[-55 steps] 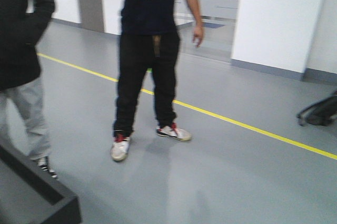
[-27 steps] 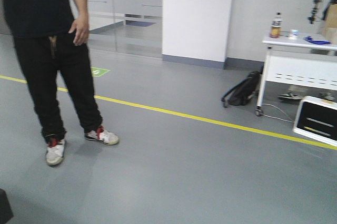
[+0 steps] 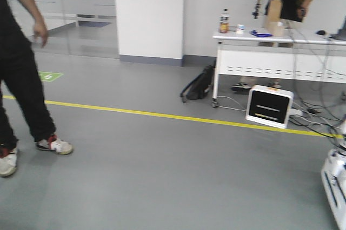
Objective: Pick snacks and fruit into basket
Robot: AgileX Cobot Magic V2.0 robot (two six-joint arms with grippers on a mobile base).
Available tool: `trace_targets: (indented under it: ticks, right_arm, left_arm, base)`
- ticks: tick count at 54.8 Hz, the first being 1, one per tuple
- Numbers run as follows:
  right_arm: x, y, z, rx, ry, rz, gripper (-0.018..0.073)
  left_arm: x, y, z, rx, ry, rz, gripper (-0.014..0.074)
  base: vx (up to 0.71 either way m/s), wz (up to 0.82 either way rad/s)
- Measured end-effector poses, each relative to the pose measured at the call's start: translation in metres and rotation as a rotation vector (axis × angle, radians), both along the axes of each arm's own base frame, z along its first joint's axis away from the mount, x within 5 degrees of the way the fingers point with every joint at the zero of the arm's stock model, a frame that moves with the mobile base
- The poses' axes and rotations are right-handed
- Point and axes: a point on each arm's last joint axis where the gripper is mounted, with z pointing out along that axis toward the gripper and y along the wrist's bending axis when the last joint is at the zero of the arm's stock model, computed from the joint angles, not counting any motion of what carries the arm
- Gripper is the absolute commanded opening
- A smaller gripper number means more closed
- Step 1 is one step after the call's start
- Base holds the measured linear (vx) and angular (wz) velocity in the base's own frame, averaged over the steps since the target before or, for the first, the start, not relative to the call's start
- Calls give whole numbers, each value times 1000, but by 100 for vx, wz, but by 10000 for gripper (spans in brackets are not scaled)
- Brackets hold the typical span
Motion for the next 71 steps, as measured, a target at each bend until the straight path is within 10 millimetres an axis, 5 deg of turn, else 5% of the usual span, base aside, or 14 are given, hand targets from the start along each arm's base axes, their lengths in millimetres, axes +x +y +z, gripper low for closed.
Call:
trace_targets:
  ticks: [71]
  right_arm:
    - [0,0,0,0,0,0,-4]
  left_arm:
    - [0,0,0,0,1,0,-8]
  base:
    - [-14,-56]
